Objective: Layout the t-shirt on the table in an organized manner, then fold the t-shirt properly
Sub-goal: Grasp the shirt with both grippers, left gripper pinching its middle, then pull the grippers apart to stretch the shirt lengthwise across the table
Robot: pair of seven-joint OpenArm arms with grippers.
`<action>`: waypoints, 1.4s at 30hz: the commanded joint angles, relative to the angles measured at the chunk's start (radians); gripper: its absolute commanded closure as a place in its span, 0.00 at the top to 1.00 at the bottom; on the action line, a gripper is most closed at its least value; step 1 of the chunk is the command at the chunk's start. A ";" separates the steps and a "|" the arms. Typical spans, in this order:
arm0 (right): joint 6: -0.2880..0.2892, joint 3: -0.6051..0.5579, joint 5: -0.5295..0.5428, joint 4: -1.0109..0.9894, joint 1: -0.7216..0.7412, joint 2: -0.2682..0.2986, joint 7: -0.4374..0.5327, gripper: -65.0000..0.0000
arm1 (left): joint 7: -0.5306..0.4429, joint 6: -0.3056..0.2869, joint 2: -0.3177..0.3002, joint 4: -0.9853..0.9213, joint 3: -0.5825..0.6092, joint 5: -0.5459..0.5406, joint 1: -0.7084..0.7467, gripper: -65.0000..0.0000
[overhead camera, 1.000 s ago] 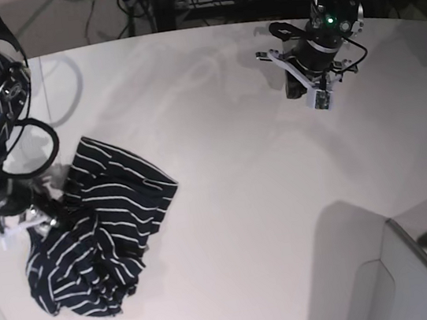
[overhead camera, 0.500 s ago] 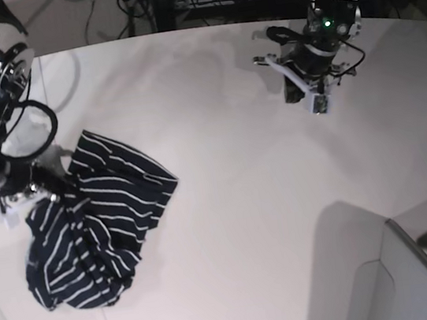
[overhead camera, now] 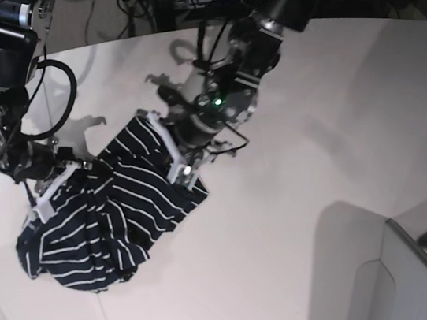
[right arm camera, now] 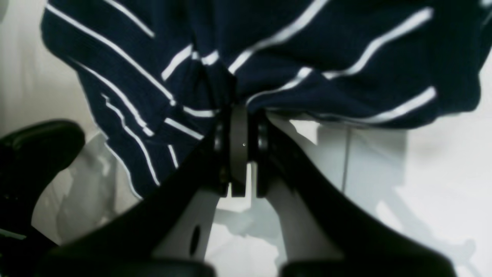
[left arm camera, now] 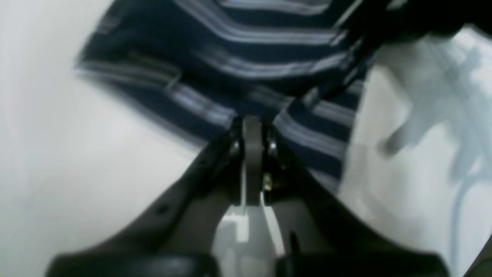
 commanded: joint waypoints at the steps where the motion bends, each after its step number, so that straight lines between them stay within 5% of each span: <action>1: 0.003 -0.003 0.014 0.020 0.007 0.004 -0.007 0.00 | -0.049 0.000 0.019 -0.011 -0.003 -0.001 -0.027 0.00; 8: 0.003 -0.004 0.014 0.021 -0.001 0.004 -0.015 0.00 | -0.285 -0.002 0.116 -0.402 0.005 0.001 -0.137 0.00; 12: 0.005 -0.006 0.013 0.021 0.001 0.004 -0.015 0.00 | -0.454 0.003 0.147 -0.637 0.141 -0.001 -0.191 0.00; 16: 0.005 -0.004 0.013 0.021 0.002 0.007 -0.012 0.00 | -0.471 0.026 0.142 -0.709 0.235 -0.006 -0.208 0.00; 19: 0.005 0.004 0.013 0.023 0.002 0.056 -0.009 0.00 | -0.431 0.096 0.076 -0.708 0.236 -0.003 -0.208 0.00; 25: 0.003 0.002 0.013 0.132 -0.031 0.102 -0.014 0.00 | -0.426 0.098 -0.056 -0.703 0.235 -0.010 -0.209 0.00; 33: 0.002 -0.004 0.011 0.242 -0.094 0.092 -0.076 0.00 | -0.429 0.098 -0.157 -0.700 0.229 -0.012 -0.229 0.00; 42: 0.002 0.002 0.009 0.230 -0.154 0.076 -0.041 0.00 | -0.426 0.096 -0.278 -0.625 0.038 -0.001 -0.220 0.00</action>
